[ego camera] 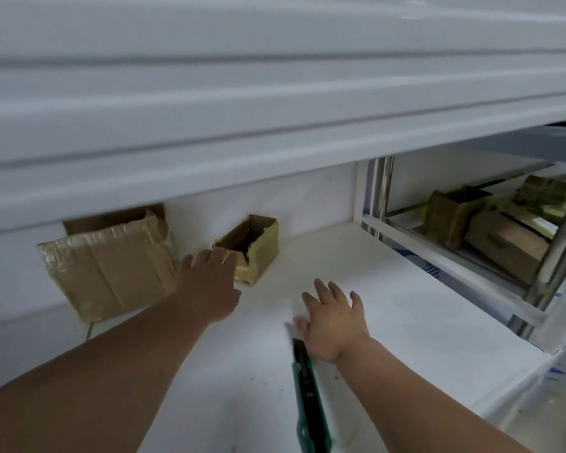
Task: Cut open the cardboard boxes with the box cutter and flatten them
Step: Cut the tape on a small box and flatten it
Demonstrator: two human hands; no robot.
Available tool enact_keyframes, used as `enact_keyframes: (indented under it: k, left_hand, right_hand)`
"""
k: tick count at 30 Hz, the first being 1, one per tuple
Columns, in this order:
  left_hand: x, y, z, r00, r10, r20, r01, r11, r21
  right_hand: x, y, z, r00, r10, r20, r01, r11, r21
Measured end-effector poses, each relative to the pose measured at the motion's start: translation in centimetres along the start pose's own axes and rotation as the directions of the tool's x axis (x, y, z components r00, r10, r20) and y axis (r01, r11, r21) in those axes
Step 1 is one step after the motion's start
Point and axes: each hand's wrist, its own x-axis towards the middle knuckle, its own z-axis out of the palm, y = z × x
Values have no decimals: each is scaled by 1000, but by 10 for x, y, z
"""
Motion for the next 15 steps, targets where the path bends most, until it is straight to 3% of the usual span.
enact_keyframes:
  k: [7,11,15]
  left_hand:
    - [35,9,11,1000,-6,-22,6,1000,-1]
    - [44,14,22,999,-17,39,17,1000,17]
    - [43,21,11,998,4,-63,4,993,122]
  right_hand:
    - [13,10,7,1000,-24,-14,25,998,49]
    - [15,14,8,999,-36,4,36,998,43]
    - [13,14,13,999,-35,-14,36,996,80]
